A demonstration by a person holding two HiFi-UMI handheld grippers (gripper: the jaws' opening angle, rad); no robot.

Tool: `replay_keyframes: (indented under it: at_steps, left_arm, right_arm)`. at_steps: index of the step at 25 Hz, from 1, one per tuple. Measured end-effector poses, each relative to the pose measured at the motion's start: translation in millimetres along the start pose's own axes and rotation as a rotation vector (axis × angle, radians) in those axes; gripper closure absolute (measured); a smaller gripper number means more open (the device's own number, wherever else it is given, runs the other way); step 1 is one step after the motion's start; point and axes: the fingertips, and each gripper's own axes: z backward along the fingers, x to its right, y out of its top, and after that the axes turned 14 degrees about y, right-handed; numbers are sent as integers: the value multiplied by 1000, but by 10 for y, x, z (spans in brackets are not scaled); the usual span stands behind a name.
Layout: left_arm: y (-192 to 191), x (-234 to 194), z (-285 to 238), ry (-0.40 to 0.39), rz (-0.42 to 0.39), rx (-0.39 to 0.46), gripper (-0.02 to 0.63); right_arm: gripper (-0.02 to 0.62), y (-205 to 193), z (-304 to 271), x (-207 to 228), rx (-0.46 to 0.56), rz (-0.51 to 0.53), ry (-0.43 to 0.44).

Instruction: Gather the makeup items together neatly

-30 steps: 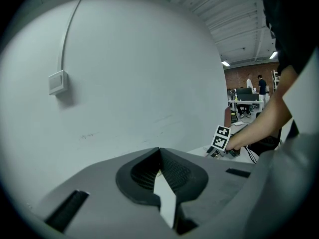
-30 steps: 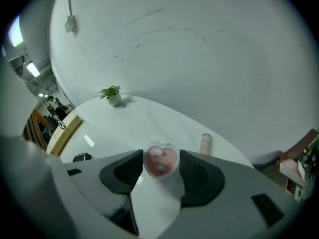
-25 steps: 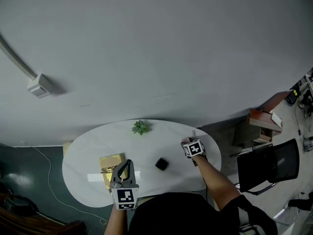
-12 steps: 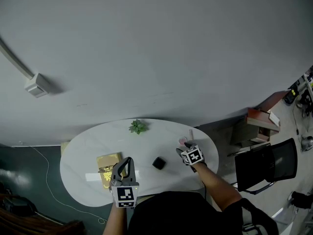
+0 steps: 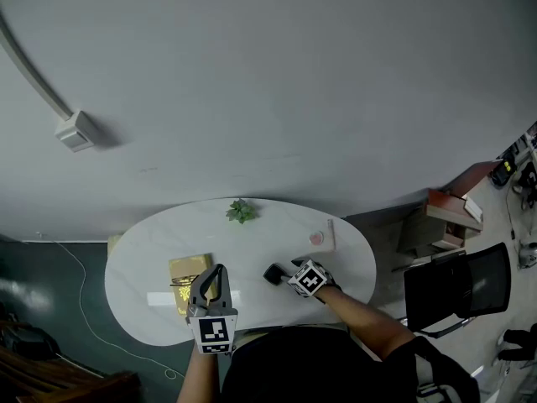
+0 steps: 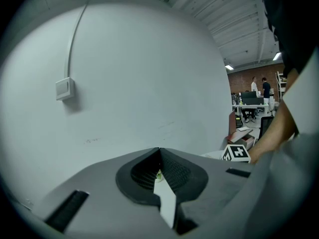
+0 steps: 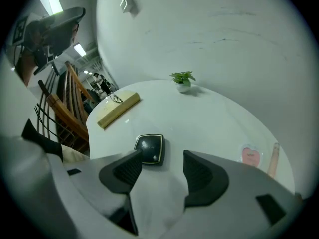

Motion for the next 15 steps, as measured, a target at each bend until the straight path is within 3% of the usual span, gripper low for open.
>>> replay_keyframes:
  at_steps: [6,15]
  left_arm:
    - [-75,-73,194,41,8,-12,584]
    - [-284,-103,464,84,23,-56,584]
  right_arm:
    - [318,65,-276,-240,-57,81,40]
    - [299,75,-441,-328,-120,123,-19]
